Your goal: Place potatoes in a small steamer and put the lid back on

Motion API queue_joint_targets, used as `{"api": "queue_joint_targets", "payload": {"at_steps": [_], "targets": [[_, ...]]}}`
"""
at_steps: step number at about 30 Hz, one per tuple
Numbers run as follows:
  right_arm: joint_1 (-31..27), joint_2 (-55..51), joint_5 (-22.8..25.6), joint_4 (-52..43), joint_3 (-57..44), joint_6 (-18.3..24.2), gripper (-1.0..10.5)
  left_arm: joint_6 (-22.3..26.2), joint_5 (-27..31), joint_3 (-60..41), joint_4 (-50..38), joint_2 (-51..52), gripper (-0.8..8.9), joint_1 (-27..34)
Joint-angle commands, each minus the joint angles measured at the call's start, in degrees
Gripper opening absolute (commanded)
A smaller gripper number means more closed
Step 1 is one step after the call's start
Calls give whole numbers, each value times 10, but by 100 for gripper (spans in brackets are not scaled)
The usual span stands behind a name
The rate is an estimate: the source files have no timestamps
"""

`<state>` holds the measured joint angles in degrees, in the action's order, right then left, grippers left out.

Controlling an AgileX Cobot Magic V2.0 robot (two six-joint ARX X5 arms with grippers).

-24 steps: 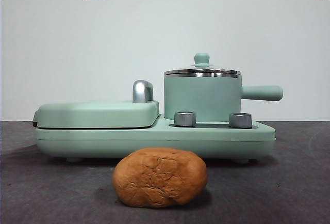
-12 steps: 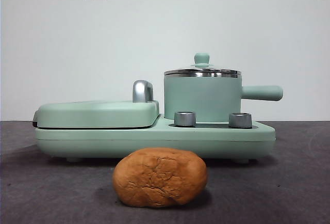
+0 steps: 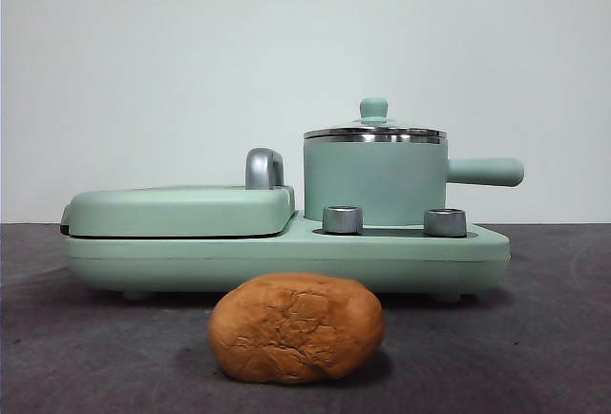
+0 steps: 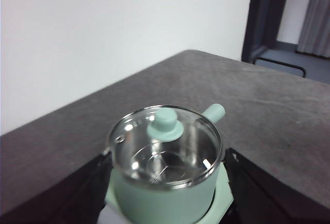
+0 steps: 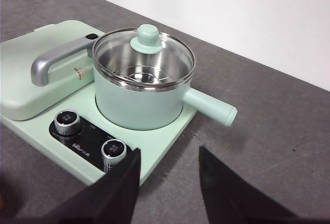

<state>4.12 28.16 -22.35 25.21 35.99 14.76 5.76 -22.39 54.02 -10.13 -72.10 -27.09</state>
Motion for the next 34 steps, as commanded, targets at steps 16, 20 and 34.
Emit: {"api": "queue_joint_targets", "payload": {"at_steps": [16, 20, 34], "targets": [[2, 2, 0, -2, 11, 3, 180, 56, 10, 261, -11, -292, 339, -61], [2, 2, 0, -2, 11, 3, 180, 52, 12, 292, -12, -335, 339, -61], [2, 2, 1, 6, 11, 3, 180, 51, 15, 312, -19, -406, 339, -62]]}}
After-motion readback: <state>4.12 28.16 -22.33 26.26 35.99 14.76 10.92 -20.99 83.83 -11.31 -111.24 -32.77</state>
